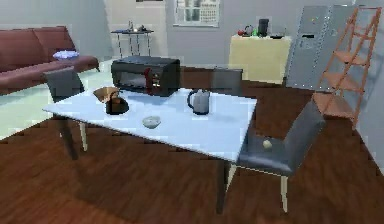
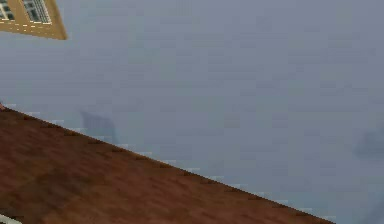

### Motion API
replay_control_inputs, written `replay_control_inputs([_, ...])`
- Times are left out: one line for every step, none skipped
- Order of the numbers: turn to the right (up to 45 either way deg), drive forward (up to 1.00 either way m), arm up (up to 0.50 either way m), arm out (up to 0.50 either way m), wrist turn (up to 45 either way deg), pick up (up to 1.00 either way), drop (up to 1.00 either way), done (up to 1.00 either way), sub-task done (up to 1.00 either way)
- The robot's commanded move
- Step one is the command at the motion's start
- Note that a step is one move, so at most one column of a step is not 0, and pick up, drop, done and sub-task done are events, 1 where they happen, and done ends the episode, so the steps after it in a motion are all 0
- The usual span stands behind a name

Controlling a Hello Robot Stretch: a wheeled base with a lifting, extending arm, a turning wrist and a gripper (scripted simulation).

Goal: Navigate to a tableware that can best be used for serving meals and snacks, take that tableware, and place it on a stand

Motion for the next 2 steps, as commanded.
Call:
replay_control_inputs([0.0,0.35,0.0,0.0,0.0,0.0,0.0,0.0,0.0])
replay_control_inputs([-45.0,0.0,0.0,0.0,0.0,0.0,0.0,0.0,0.0])
